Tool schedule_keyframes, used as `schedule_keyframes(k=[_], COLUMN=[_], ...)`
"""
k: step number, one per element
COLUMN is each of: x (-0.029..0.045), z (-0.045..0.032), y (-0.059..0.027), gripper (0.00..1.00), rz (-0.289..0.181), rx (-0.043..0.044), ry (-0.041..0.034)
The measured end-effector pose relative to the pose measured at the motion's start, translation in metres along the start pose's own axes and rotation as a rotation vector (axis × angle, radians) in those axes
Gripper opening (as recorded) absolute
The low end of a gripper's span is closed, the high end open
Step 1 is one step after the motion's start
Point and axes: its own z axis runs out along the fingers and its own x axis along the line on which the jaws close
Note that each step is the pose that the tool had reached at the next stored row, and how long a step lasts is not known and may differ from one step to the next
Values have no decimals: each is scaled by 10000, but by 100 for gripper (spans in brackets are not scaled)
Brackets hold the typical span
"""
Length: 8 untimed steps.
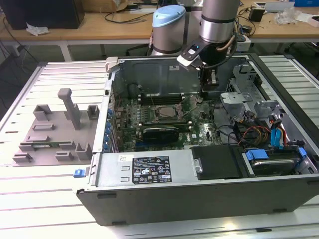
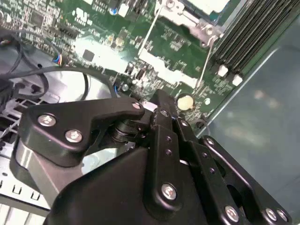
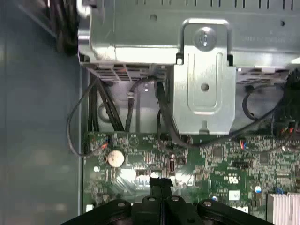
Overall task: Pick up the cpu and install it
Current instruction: 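Close the cpu cover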
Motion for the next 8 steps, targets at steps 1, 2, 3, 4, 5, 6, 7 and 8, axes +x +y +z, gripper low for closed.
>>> schedule_keyframes(k=[1,2,3,4,5,6,7,8], x=[0,1,2,2,3,3,3,3], z=[50,97,158,169,170,170,170,170], y=[21,34,38,36,26,15,-4,-17], gripper=[11,11,11,11,11,11,11,11], rz=[1,2,3,1,0,1,1,1], rx=[3,10,26,30,31,30,30,30], ry=[0,-3,0,-3,-1,0,2,3])
